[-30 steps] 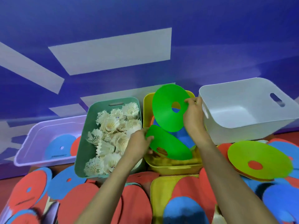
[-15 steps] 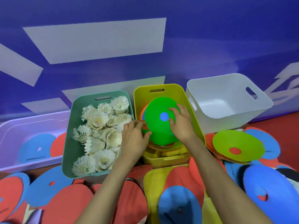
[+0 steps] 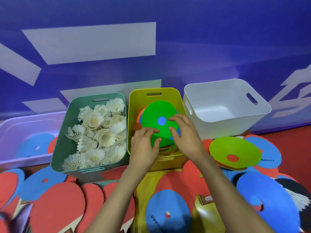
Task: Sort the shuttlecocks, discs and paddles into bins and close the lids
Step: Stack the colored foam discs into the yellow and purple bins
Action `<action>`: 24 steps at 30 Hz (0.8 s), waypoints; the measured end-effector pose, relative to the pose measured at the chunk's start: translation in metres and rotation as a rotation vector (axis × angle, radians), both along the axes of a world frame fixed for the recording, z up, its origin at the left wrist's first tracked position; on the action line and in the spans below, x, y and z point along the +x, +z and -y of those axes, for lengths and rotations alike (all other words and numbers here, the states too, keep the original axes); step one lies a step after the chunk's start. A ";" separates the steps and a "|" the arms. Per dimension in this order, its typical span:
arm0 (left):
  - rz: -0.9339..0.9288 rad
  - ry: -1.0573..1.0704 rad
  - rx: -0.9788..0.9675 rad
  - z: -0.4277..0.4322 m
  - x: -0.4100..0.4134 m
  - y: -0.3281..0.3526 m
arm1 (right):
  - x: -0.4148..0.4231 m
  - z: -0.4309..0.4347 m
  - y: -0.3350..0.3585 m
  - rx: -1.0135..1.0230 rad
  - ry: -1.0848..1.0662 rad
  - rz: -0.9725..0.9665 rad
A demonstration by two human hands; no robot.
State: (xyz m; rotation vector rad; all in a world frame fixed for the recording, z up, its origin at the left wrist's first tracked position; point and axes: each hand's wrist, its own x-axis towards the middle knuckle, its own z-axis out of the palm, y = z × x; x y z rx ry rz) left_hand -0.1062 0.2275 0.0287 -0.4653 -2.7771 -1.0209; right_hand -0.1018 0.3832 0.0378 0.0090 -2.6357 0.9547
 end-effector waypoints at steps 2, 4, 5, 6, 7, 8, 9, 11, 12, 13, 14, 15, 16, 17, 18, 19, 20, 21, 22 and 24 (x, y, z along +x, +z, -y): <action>-0.038 0.006 0.056 -0.025 0.013 0.001 | 0.011 -0.024 0.002 -0.030 0.044 -0.057; -0.077 0.021 0.101 -0.056 0.027 0.000 | 0.022 -0.050 0.002 -0.068 0.086 -0.099; -0.095 0.031 0.121 -0.073 0.035 0.000 | 0.028 -0.065 0.002 -0.086 0.111 -0.110; -0.109 0.032 0.139 -0.090 0.044 -0.001 | 0.034 -0.080 0.002 -0.100 0.133 -0.123; -0.116 0.025 0.149 -0.108 0.053 -0.003 | 0.041 -0.096 0.000 -0.110 0.148 -0.130; -0.112 0.013 0.154 -0.125 0.062 -0.007 | 0.046 -0.112 -0.003 -0.114 0.153 -0.125; -0.087 -0.001 0.153 -0.141 0.070 -0.014 | 0.051 -0.129 -0.009 -0.109 0.145 -0.109; 0.036 -0.005 0.127 -0.170 0.083 -0.029 | 0.059 -0.162 -0.027 -0.071 0.093 -0.034; 0.143 0.014 0.103 -0.184 0.087 -0.039 | 0.062 -0.179 -0.039 -0.033 0.061 0.028; 0.274 0.048 0.083 -0.197 0.089 -0.048 | 0.064 -0.194 -0.051 0.017 0.034 0.110; 0.421 0.097 0.077 -0.207 0.090 -0.057 | 0.066 -0.207 -0.061 0.063 0.018 0.211; 0.558 0.151 0.084 -0.215 0.089 -0.066 | 0.069 -0.217 -0.069 0.095 0.012 0.316; 0.661 0.202 0.121 -0.223 0.087 -0.072 | 0.071 -0.225 -0.075 0.112 0.015 0.401; 0.729 0.245 0.172 -0.228 0.087 -0.078 | 0.074 -0.230 -0.080 0.132 0.016 0.452; 0.757 0.282 0.214 -0.234 0.085 -0.084 | 0.075 -0.235 -0.086 0.165 0.007 0.478; 0.757 0.316 0.228 -0.238 0.084 -0.088 | 0.077 -0.239 -0.089 0.211 -0.014 0.493; 0.753 0.348 0.228 -0.242 0.083 -0.091 | 0.078 -0.244 -0.093 0.253 -0.044 0.512; 0.750 0.381 0.249 -0.246 0.082 -0.095 | 0.079 -0.250 -0.096 0.285 -0.081 0.534; 0.757 0.420 0.293 -0.249 0.081 -0.097 | 0.079 -0.255 -0.099 0.303 -0.115 0.567; 0.766 0.481 0.373 -0.254 0.080 -0.099 | 0.079 -0.266 -0.105 0.323 -0.162 0.636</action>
